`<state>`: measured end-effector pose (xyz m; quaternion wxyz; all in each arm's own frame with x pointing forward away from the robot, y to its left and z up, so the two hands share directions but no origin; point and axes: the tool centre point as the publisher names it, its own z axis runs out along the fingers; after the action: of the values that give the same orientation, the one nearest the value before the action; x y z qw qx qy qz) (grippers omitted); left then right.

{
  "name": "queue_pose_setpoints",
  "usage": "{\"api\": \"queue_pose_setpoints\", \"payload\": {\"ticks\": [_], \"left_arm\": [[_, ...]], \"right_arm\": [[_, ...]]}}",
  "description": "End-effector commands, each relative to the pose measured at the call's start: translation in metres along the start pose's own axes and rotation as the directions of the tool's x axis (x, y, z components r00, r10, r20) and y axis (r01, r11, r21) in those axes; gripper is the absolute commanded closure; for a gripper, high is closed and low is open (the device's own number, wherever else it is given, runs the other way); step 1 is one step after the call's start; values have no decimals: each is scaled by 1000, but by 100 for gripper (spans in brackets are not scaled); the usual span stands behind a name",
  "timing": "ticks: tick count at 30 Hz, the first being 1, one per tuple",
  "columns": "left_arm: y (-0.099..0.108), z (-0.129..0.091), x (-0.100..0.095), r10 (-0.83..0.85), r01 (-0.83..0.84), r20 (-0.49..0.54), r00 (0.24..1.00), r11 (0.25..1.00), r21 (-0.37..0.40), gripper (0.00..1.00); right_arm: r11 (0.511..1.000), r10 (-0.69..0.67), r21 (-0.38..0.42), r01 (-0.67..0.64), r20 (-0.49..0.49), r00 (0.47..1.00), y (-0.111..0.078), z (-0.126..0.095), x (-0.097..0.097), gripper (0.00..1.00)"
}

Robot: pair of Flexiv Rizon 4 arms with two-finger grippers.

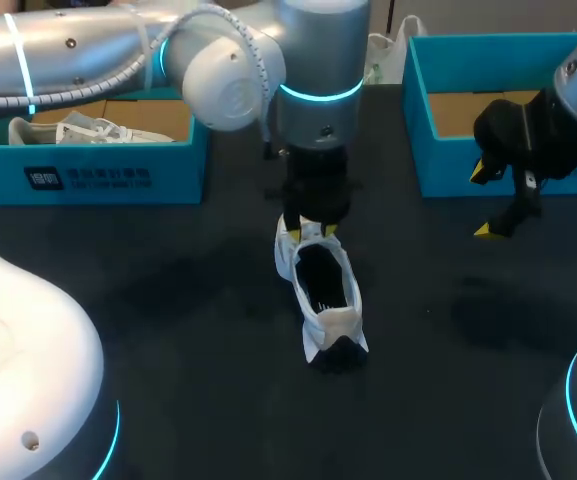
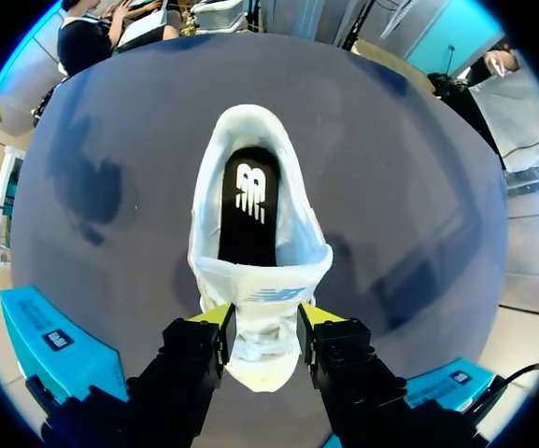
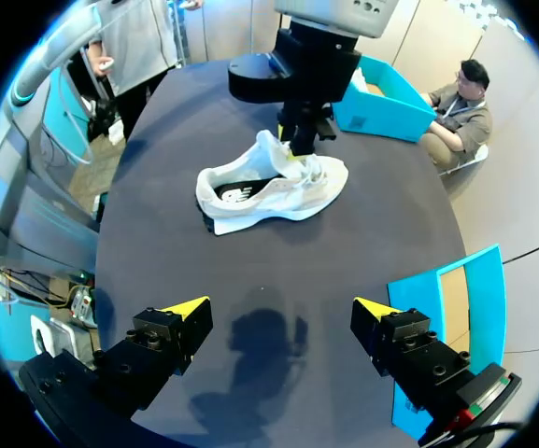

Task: Take the shoe out of the shoebox, open the shoe tongue, remove and reinsert the insole, then place the shoe into the shoebox

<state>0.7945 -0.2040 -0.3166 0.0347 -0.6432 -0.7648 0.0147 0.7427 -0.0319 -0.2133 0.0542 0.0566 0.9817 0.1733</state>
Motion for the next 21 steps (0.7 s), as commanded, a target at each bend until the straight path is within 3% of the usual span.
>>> {"api": "queue_pose_setpoints", "payload": {"ticks": [1,12,21], "left_arm": [[1,1,-3,10,-10,-10,1000,1000,4,56],[-3,4,-6,45,-45,-24,999,999,16,62],[3,8,-13,32,-32,-24,999,999,2,58]], "right_arm": [[1000,0,1,0,2,1000,-1,1,1,0],[1000,0,1,0,2,1000,-1,1,1,0],[1000,0,1,0,2,1000,-1,1,1,0]]}}
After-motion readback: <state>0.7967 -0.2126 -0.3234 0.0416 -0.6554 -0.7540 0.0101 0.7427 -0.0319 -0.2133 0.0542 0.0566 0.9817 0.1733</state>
